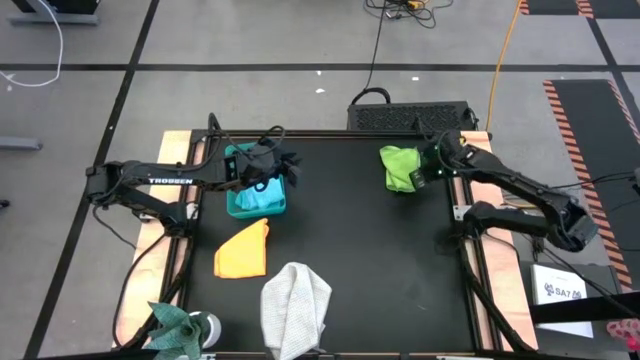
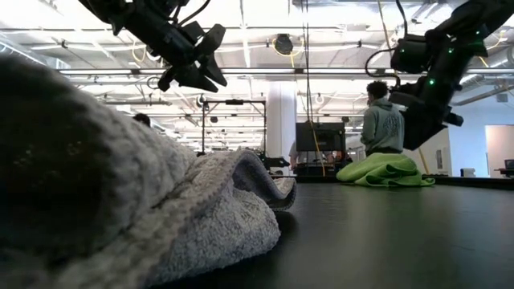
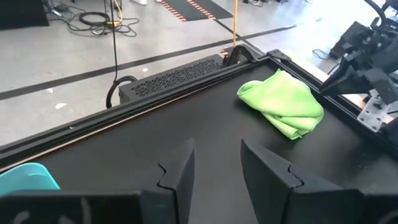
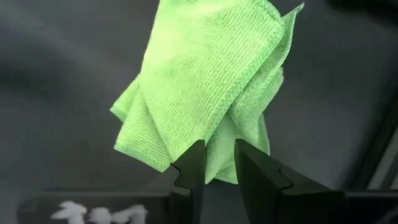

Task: Fold microfiber towels
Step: Fold the green microfiber towel

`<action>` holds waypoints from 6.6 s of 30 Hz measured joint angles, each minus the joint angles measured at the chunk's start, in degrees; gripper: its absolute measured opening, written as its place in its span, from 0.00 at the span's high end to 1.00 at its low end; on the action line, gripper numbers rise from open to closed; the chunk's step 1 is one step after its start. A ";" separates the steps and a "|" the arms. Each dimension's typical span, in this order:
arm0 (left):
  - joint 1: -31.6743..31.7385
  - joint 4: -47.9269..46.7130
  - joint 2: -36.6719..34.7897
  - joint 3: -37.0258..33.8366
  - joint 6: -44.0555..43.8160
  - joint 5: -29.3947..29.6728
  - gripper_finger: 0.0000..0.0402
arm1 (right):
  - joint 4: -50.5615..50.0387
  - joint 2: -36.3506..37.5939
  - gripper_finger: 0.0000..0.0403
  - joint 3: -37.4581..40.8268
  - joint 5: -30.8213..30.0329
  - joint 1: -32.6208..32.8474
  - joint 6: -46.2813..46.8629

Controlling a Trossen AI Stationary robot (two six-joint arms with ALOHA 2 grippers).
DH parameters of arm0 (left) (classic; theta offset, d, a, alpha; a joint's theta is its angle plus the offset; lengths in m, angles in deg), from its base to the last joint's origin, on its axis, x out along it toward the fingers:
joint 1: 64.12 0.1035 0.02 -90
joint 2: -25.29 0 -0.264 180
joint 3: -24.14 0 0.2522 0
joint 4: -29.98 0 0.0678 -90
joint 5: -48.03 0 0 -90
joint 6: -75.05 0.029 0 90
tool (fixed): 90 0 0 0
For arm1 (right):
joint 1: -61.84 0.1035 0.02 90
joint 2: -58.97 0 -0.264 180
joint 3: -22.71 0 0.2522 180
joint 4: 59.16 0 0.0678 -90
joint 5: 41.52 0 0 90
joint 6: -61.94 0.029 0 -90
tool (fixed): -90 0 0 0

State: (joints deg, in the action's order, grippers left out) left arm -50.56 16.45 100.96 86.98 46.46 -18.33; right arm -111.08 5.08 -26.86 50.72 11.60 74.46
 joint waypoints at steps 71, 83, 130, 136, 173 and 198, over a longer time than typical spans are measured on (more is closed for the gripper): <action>-0.02 -0.01 -0.02 0.00 1.33 1.99 0.67 | 19.95 0.05 0.99 10.99 12.95 -11.46 3.08; -0.02 0.00 -0.04 0.00 1.11 1.99 0.67 | 19.88 7.92 1.00 -3.21 15.92 -0.55 6.27; -0.02 0.00 -0.04 0.00 -0.20 2.45 0.67 | 62.95 -3.60 1.00 -15.04 63.85 21.03 17.94; -0.02 0.00 -0.04 0.00 -0.20 2.45 0.67 | 64.91 -4.31 1.00 -15.08 29.72 17.75 11.31; -0.30 20.90 9.33 0.02 -7.99 -16.58 0.67 | 76.20 -7.91 1.00 -15.08 71.85 18.71 39.17; 1.29 21.28 18.12 -0.02 -11.15 -12.90 0.67 | 76.13 -6.04 1.00 -15.08 55.04 13.77 33.89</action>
State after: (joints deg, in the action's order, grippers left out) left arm -49.26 37.72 119.08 86.96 35.31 -31.23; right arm -34.95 -0.96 -41.94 105.76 25.37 108.36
